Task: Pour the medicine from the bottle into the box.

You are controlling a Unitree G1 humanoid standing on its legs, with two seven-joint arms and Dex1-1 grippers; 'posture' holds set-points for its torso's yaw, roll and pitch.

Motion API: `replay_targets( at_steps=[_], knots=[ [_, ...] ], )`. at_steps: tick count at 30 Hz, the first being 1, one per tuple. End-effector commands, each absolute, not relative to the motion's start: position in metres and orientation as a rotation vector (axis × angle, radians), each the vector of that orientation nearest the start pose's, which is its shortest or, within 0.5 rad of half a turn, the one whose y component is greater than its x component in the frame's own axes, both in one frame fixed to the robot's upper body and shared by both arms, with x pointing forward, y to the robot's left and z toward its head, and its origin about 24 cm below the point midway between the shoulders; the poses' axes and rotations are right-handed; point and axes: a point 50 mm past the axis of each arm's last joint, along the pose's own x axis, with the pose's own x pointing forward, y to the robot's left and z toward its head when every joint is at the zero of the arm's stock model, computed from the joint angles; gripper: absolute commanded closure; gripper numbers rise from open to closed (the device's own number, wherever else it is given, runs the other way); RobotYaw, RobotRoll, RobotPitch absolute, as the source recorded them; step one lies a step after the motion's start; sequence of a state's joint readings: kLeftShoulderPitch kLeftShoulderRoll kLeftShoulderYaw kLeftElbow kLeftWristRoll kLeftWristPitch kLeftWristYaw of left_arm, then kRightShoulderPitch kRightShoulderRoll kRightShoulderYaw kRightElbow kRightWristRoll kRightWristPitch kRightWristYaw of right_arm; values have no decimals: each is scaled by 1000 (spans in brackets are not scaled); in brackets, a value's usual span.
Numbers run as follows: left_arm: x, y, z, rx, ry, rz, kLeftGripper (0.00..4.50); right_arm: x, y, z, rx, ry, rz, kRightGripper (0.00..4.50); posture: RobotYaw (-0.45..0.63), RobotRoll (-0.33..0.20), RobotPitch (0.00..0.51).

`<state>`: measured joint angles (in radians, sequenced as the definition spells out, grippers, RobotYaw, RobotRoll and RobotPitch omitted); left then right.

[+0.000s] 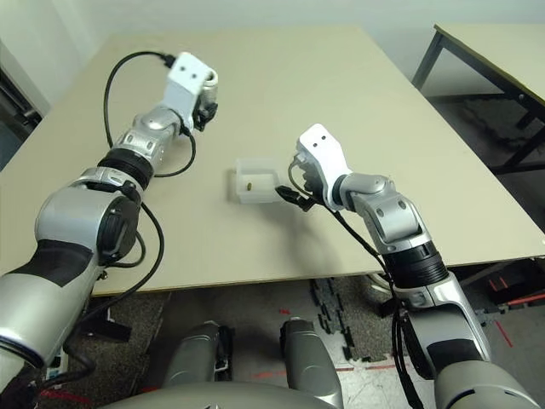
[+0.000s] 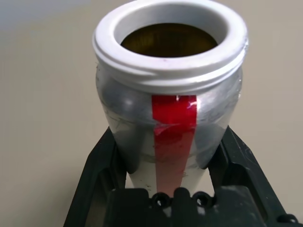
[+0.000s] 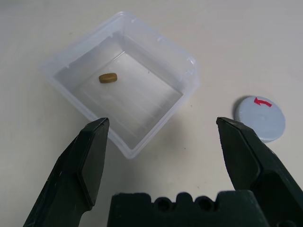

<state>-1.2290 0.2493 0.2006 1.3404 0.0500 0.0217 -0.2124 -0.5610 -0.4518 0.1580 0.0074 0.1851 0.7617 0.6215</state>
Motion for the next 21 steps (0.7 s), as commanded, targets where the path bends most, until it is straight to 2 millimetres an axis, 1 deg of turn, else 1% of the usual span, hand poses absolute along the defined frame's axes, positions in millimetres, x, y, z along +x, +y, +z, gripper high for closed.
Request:
replay_targets(
  at_steps=[1,5,9,13,21],
  knots=[
    [419,165,134,20,208,-119,1999,324,-152,128,-249,363,684,0,16,0,77],
    [410,167,107,-3,275,-92,1999,325,-149,127,-248,361,687,0,18,0,79],
    [406,167,93,9,314,-89,1999,323,-146,127,-242,361,694,0,18,0,82],
    [404,166,89,36,329,-100,1999,322,-147,126,-241,364,694,0,17,0,84],
    [404,166,90,79,327,-118,1999,322,-146,126,-238,360,693,0,16,0,77]
  ],
)
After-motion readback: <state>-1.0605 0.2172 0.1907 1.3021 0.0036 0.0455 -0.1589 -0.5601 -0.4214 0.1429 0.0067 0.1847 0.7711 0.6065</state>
